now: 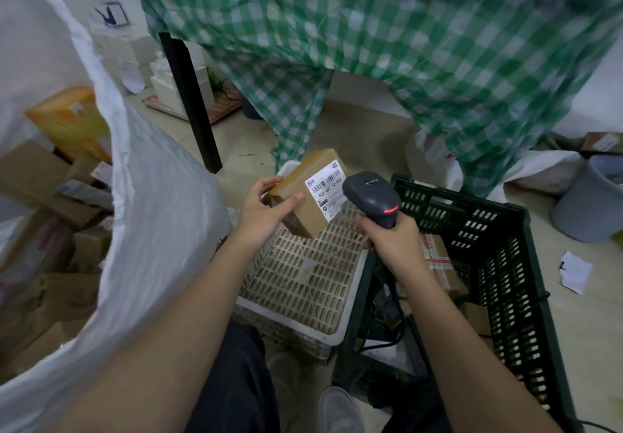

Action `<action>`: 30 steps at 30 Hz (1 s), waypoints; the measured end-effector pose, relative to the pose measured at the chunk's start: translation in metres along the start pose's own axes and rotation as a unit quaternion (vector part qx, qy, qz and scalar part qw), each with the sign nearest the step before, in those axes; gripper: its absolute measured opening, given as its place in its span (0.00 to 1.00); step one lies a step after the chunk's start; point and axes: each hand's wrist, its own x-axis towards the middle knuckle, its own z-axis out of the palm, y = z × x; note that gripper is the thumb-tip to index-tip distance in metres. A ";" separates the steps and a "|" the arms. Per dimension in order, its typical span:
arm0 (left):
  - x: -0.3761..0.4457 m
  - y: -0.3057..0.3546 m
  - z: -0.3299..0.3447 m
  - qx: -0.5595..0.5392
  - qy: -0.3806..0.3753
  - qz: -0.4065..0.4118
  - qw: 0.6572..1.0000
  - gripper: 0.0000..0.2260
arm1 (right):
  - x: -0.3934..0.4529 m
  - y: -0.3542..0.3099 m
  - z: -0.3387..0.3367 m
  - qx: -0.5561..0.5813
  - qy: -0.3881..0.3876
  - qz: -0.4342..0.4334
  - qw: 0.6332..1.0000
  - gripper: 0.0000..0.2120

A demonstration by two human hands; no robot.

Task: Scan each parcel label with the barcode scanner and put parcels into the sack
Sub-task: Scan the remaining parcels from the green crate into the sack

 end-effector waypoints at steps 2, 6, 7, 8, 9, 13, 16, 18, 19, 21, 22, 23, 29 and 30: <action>-0.019 0.018 0.002 -0.017 0.015 0.020 1.000 0.22 | -0.010 -0.009 -0.001 0.020 0.024 -0.010 0.999 0.08; -0.061 0.055 -0.008 -0.031 0.029 0.090 0.995 0.21 | -0.037 -0.048 -0.011 0.072 0.063 -0.058 0.994 0.08; -0.072 0.068 -0.012 -0.038 0.035 0.111 0.992 0.19 | -0.044 -0.060 -0.013 0.094 0.073 -0.076 0.990 0.07; -0.084 0.081 -0.018 -0.048 0.043 0.132 0.989 0.18 | -0.052 -0.073 -0.016 0.112 0.082 -0.091 0.986 0.06; -0.095 0.094 -0.025 -0.059 0.048 0.153 0.985 0.17 | -0.059 -0.086 -0.017 0.129 0.088 -0.103 0.982 0.05; -0.134 0.142 -0.067 -0.049 0.082 0.229 0.969 0.15 | -0.083 -0.134 -0.008 0.155 0.079 -0.133 0.976 0.06; -0.153 0.162 -0.112 -0.038 0.127 0.250 0.959 0.15 | -0.095 -0.155 0.014 0.133 0.058 -0.158 0.977 0.08; -0.164 0.168 -0.142 -0.050 0.163 0.241 0.955 0.15 | -0.102 -0.165 0.034 0.117 0.045 -0.169 0.977 0.08; -0.166 0.167 -0.159 -0.045 0.188 0.239 0.952 0.15 | -0.104 -0.169 0.044 0.108 0.039 -0.174 0.978 0.08; -0.167 0.159 -0.193 -0.031 0.234 0.233 0.943 0.15 | -0.106 -0.174 0.063 0.088 0.025 -0.177 0.980 0.08; -0.167 0.155 -0.210 -0.029 0.254 0.227 0.940 0.16 | -0.106 -0.175 0.072 0.081 0.016 -0.173 0.982 0.08; -0.165 0.151 -0.225 -0.031 0.276 0.223 0.934 0.17 | -0.104 -0.176 0.081 0.075 0.009 -0.169 0.983 0.09; -0.121 0.106 -0.284 0.193 0.221 -0.015 0.956 0.28 | -0.095 -0.175 0.116 0.041 -0.015 -0.151 0.988 0.10; -0.116 0.097 -0.287 0.273 0.155 -0.083 0.946 0.30 | -0.093 -0.173 0.118 0.028 -0.022 -0.151 0.988 0.10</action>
